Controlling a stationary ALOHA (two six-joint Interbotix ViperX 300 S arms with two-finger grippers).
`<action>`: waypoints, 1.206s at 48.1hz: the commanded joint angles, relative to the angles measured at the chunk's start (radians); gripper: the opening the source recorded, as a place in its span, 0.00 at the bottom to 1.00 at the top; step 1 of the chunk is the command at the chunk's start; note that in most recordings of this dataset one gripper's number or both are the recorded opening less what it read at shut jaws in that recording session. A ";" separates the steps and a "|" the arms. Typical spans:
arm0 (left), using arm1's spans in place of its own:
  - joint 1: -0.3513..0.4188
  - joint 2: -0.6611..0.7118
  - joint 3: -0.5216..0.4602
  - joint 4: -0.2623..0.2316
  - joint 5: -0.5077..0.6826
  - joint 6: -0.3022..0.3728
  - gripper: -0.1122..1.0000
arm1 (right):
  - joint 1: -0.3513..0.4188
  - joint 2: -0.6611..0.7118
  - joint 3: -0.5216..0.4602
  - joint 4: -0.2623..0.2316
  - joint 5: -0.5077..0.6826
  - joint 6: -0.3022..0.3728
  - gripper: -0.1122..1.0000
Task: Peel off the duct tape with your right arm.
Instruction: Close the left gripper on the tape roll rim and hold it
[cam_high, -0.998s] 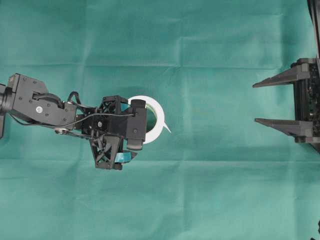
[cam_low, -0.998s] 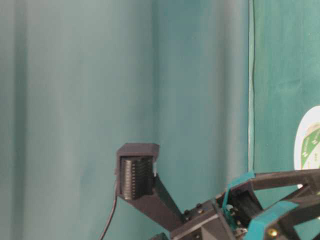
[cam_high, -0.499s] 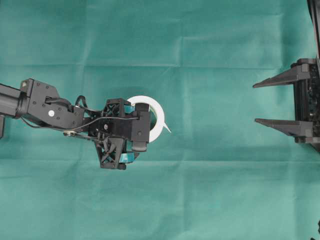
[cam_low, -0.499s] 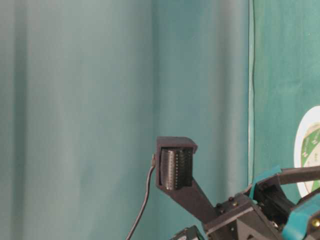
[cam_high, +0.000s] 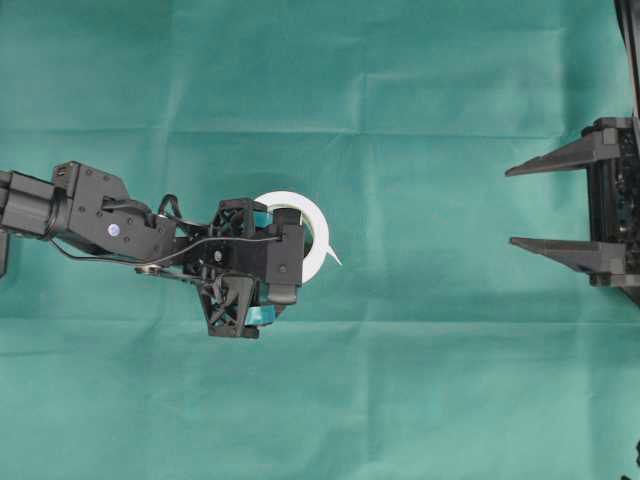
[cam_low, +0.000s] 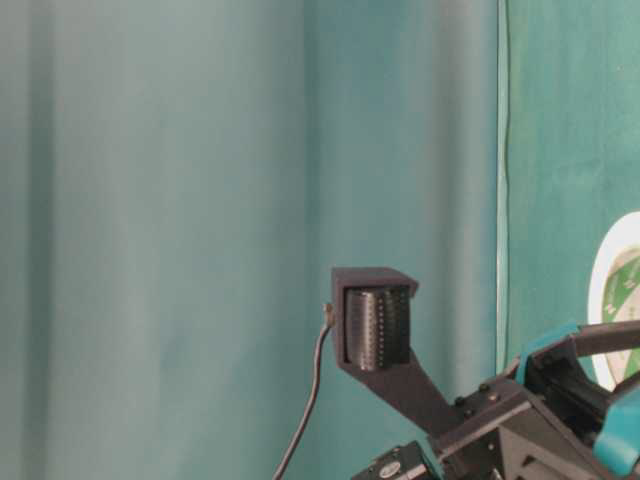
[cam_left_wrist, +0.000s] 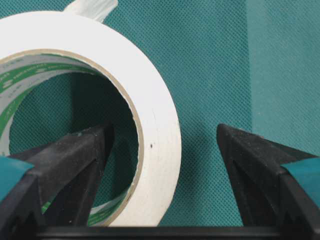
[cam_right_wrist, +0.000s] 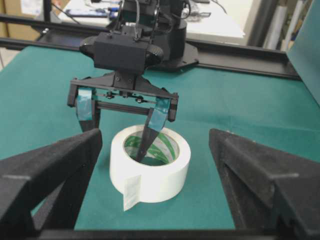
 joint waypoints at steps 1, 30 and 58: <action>-0.002 -0.006 -0.009 -0.003 0.002 -0.003 0.91 | 0.000 0.005 -0.009 -0.003 -0.009 0.002 0.85; -0.015 -0.052 -0.011 0.002 0.048 0.057 0.30 | 0.000 0.005 -0.008 -0.003 -0.009 0.002 0.84; -0.031 -0.305 -0.091 0.002 0.318 0.083 0.30 | 0.000 0.008 -0.005 -0.003 -0.009 0.005 0.84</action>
